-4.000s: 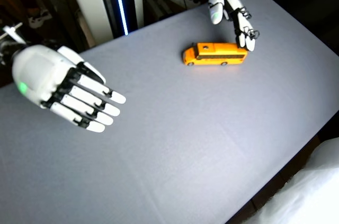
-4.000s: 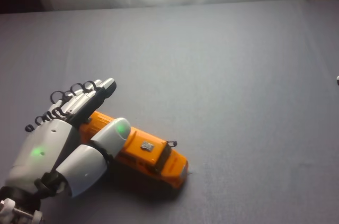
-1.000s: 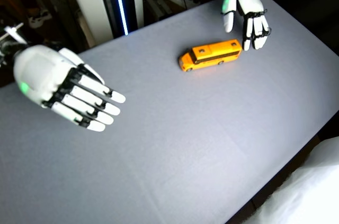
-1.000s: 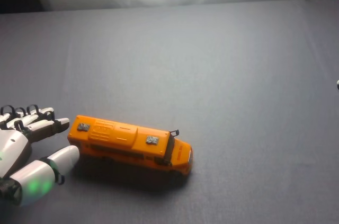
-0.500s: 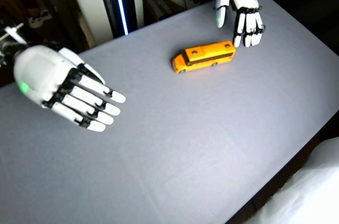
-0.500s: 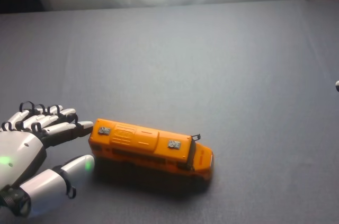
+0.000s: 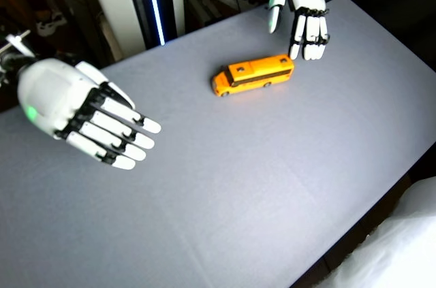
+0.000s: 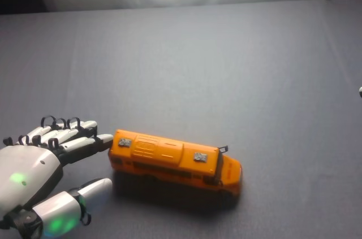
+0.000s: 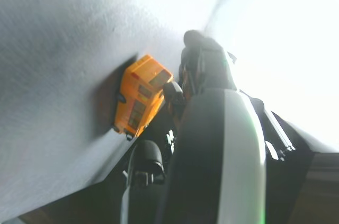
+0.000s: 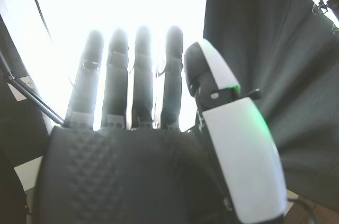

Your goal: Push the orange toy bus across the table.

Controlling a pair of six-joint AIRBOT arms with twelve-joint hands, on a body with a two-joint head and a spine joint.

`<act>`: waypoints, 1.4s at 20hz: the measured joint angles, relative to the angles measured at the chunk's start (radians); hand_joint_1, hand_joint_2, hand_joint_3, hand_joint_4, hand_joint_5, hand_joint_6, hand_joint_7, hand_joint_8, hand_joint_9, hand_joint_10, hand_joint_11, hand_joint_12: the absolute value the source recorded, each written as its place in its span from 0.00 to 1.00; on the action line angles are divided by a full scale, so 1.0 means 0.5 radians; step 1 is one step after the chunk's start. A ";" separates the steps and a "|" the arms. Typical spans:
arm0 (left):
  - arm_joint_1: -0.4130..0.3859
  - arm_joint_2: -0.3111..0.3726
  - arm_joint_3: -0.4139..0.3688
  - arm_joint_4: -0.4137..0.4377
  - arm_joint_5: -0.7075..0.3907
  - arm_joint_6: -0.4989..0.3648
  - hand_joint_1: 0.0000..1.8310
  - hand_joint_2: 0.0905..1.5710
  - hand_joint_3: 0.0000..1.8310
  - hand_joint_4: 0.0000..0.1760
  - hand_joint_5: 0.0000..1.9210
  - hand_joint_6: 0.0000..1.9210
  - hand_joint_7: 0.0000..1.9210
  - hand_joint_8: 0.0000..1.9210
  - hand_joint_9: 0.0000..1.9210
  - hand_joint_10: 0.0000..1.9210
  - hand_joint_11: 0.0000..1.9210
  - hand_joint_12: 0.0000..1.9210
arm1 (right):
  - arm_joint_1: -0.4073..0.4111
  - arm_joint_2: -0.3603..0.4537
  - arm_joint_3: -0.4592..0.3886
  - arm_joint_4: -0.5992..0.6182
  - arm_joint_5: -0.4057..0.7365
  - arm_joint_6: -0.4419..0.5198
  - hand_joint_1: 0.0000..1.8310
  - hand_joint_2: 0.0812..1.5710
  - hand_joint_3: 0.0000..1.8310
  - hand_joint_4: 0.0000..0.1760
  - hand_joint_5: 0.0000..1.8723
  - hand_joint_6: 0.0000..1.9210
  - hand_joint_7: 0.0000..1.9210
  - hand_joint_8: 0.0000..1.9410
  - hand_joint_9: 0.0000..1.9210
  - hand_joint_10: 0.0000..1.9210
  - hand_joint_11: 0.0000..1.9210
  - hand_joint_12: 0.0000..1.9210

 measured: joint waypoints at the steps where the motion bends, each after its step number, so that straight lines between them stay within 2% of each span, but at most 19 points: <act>1: -0.002 -0.001 0.001 -0.006 0.005 0.001 0.07 0.85 0.00 0.61 0.25 0.00 0.14 0.00 0.15 0.00 0.04 0.31 | 0.000 0.000 0.000 0.000 -0.002 0.000 0.48 0.88 0.00 0.11 0.36 0.00 0.29 0.00 0.22 0.00 0.05 0.34; 5: -0.024 -0.017 0.001 0.025 0.028 -0.014 0.06 0.85 0.00 0.60 0.25 0.00 0.14 0.00 0.15 0.00 0.03 0.33 | 0.000 0.000 0.000 0.000 -0.005 0.000 0.47 0.88 0.00 0.13 0.36 0.00 0.28 0.00 0.21 0.00 0.06 0.33; 7: -0.043 -0.021 0.003 0.057 0.061 -0.014 0.08 0.85 0.00 0.50 0.25 0.00 0.15 0.00 0.17 0.01 0.06 0.33 | 0.000 -0.001 0.000 0.000 -0.006 0.000 0.47 0.88 0.00 0.13 0.37 0.00 0.29 0.00 0.22 0.00 0.06 0.32; 8: -0.056 -0.038 0.014 0.076 0.072 -0.014 0.09 0.85 0.00 0.50 0.25 0.00 0.14 0.00 0.16 0.00 0.06 0.33 | 0.000 -0.001 0.000 0.001 -0.006 0.000 0.47 0.88 0.00 0.14 0.37 0.00 0.29 0.00 0.21 0.00 0.06 0.32; 11: -0.082 -0.064 0.015 0.134 0.140 -0.036 0.09 0.84 0.00 0.44 0.26 0.00 0.15 0.00 0.18 0.00 0.10 0.33 | 0.000 -0.002 0.000 0.001 -0.013 0.000 0.46 0.88 0.00 0.09 0.37 0.00 0.30 0.00 0.22 0.00 0.06 0.31; 13: -0.124 -0.097 0.019 0.177 0.179 -0.047 0.09 0.83 0.00 0.51 0.27 0.00 0.16 0.00 0.19 0.00 0.12 0.32 | 0.000 -0.002 0.000 -0.001 -0.010 0.000 0.45 0.89 0.00 0.18 0.36 0.00 0.29 0.00 0.22 0.00 0.06 0.31; 14: -0.146 -0.112 0.028 0.220 0.198 -0.057 0.09 0.83 0.00 0.49 0.27 0.00 0.16 0.00 0.19 0.00 0.11 0.31 | 0.000 -0.002 0.000 -0.004 -0.011 0.001 0.45 0.88 0.00 0.18 0.36 0.00 0.29 0.00 0.22 0.00 0.07 0.31; 15: -0.163 -0.121 0.030 0.235 0.212 -0.066 0.10 0.83 0.00 0.56 0.27 0.00 0.16 0.00 0.18 0.00 0.10 0.31 | 0.000 -0.002 0.000 -0.003 -0.014 0.000 0.45 0.89 0.00 0.18 0.36 0.00 0.29 0.00 0.22 0.00 0.07 0.31; 16: -0.173 -0.128 0.030 0.266 0.228 -0.068 0.10 0.83 0.00 0.55 0.27 0.00 0.15 0.00 0.17 0.00 0.07 0.33 | 0.000 -0.002 0.000 -0.003 -0.011 0.000 0.45 0.89 0.00 0.18 0.36 0.00 0.29 0.00 0.22 0.00 0.07 0.31; 17: -0.173 -0.135 0.029 0.273 0.240 -0.067 0.09 0.84 0.00 0.58 0.27 0.00 0.15 0.00 0.17 0.00 0.07 0.34 | 0.000 -0.002 0.000 0.002 -0.013 0.000 0.45 0.89 0.00 0.19 0.36 0.00 0.29 0.00 0.22 0.00 0.07 0.31; 19: -0.172 -0.132 0.030 0.227 0.220 -0.067 0.08 0.85 0.00 0.48 0.26 0.00 0.14 0.00 0.15 0.00 0.07 0.35 | 0.000 -0.002 -0.001 0.002 -0.012 0.001 0.43 0.89 0.00 0.24 0.36 0.00 0.28 0.00 0.22 0.00 0.06 0.32; 20: -0.172 -0.104 0.030 0.206 0.188 -0.067 0.07 0.85 0.00 0.49 0.24 0.00 0.13 0.00 0.13 0.00 0.04 0.31 | 0.000 -0.002 -0.005 -0.002 -0.011 0.001 0.45 0.89 0.00 0.06 0.36 0.00 0.29 0.00 0.22 0.00 0.06 0.31; 22: -0.172 -0.069 0.030 0.150 0.101 -0.067 0.09 0.85 0.00 0.48 0.24 0.00 0.12 0.00 0.13 0.00 0.01 0.29 | 0.000 -0.004 -0.005 -0.006 -0.012 0.001 0.43 0.89 0.00 0.08 0.36 0.00 0.29 0.00 0.22 0.00 0.06 0.31; 23: -0.172 -0.052 0.031 0.104 0.028 -0.067 0.08 0.84 0.00 0.54 0.23 0.00 0.13 0.00 0.12 0.00 0.00 0.26 | 0.000 -0.004 -0.005 -0.005 -0.011 0.001 0.42 0.89 0.00 0.12 0.36 0.00 0.29 0.00 0.22 0.00 0.06 0.31; 24: -0.170 -0.040 0.046 0.062 -0.049 -0.067 0.07 0.84 0.00 0.49 0.23 0.00 0.14 0.00 0.11 0.00 0.00 0.22 | 0.000 -0.005 -0.005 0.002 -0.012 0.000 0.41 0.89 0.00 0.14 0.36 0.00 0.28 0.00 0.21 0.00 0.05 0.31; 25: -0.170 -0.030 0.047 -0.002 -0.137 -0.066 0.08 0.84 0.00 0.39 0.24 0.00 0.13 0.00 0.08 0.01 0.00 0.11 | 0.000 -0.004 -0.005 0.002 -0.010 0.001 0.42 0.89 0.00 0.13 0.36 0.00 0.28 0.00 0.21 0.00 0.05 0.31; 26: -0.159 -0.027 0.047 -0.036 -0.210 -0.066 0.06 0.86 0.01 0.23 0.23 0.00 0.14 0.00 0.08 0.01 0.00 0.10 | 0.000 -0.005 -0.005 0.001 -0.002 0.002 0.41 0.89 0.00 0.13 0.35 0.00 0.27 0.00 0.20 0.00 0.05 0.32; 27: -0.158 -0.025 0.046 -0.066 -0.297 -0.067 0.07 0.89 0.00 0.13 0.22 0.00 0.17 0.00 0.11 0.01 0.01 0.11 | 0.000 -0.004 -0.005 0.000 0.021 0.014 0.39 0.90 0.00 0.27 0.34 0.00 0.26 0.00 0.20 0.00 0.04 0.32; 28: -0.158 -0.025 0.047 -0.073 -0.355 -0.067 0.09 0.90 0.00 0.00 0.21 0.00 0.15 0.00 0.11 0.00 0.02 0.19 | 0.000 -0.005 -0.005 0.001 0.041 0.022 0.35 0.90 0.00 0.37 0.33 0.00 0.26 0.00 0.19 0.00 0.03 0.31</act>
